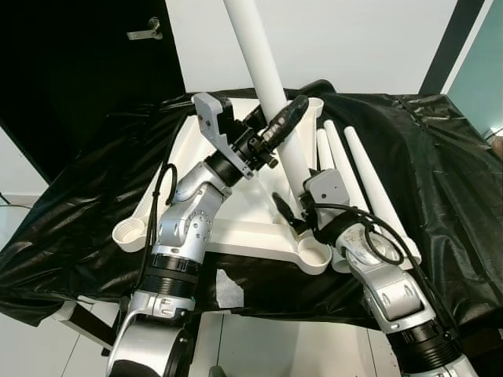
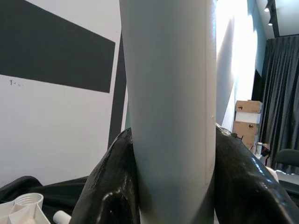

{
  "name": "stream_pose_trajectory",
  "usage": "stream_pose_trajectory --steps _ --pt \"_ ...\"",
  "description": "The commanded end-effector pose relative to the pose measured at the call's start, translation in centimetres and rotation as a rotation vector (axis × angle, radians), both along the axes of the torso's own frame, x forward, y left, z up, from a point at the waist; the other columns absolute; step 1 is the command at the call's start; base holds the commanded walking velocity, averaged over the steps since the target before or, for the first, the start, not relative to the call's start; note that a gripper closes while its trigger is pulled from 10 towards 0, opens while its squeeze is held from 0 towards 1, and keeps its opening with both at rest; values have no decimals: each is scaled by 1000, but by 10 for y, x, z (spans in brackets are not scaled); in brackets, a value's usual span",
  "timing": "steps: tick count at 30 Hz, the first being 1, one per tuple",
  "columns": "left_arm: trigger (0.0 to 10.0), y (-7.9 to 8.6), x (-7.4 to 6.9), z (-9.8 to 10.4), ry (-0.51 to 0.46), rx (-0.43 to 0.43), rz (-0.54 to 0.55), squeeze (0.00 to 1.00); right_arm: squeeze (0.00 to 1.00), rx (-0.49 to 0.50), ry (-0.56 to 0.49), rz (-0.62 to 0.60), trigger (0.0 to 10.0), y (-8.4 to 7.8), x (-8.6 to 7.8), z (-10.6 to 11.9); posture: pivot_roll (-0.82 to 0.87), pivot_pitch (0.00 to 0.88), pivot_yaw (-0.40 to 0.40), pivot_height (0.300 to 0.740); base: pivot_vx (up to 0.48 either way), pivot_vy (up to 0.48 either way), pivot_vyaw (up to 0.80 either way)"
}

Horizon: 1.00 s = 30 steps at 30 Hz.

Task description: Building children table

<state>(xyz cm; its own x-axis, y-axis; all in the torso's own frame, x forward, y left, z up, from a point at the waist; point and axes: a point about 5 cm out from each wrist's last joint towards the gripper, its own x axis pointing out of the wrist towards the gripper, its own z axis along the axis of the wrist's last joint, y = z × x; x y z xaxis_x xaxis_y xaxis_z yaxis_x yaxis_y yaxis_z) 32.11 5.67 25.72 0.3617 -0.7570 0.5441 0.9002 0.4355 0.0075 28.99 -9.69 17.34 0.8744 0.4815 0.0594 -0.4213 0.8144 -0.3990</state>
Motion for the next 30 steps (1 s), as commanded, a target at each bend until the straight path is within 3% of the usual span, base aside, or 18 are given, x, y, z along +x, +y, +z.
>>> stream_pose_trajectory --steps 1,2,12,13,14,15,16,19,21,22,23,29,30 --pt "0 -8 -2 -15 35 65 -46 0 0 1 -8 26 4039 4 -1 5 -127 0 38 740 0 0 0" --pt "0 -8 -2 -16 33 68 -49 0 0 -1 -9 36 0 5 -1 7 -127 0 41 740 0 0 0" --pt "0 -9 -3 -15 24 70 -52 0 0 -7 -2 61 0 6 -2 8 -127 0 41 740 0 0 0" --pt "4157 -9 -4 -14 16 71 -48 0 0 -6 1 61 0 6 -3 8 -126 0 39 740 0 0 0" --pt "10000 -10 -6 -14 13 78 -72 267 0 -3 6 57 0 5 -3 8 -125 0 39 740 0 0 0" --pt "10000 -10 -6 -14 13 78 -72 267 0 -3 6 57 0 5 -3 8 -125 0 39 740 0 0 0" --pt "10000 -11 -10 -14 19 79 -115 1000 0 1 12 52 0 5 -3 7 -125 0 38 740 0 0 0" --pt "10000 -12 -13 -13 20 75 -155 1000 0 4 15 49 0 4 -3 6 -125 0 38 740 0 0 0" --pt "10000 -8 -25 -8 -27 83 -228 1000 0 24 17 36 0 4 -3 6 -123 0 37 740 0 0 0" --pt "10000 -6 -26 -8 -39 89 -234 843 0 26 17 35 0 4 -4 6 -123 3 39 740 0 0 0" --pt "10000 -5 -27 -9 -43 93 -231 0 0 27 17 35 0 4 -4 6 -123 3 39 740 0 0 0" --pt "10000 5 -18 -6 -30 61 -160 0 0 18 17 38 0 7 -8 3 -123 8 40 740 0 0 0" --pt "5412 6 -13 -3 -21 41 -122 0 0 13 18 39 0 8 -9 2 -122 9 41 740 0 0 0"
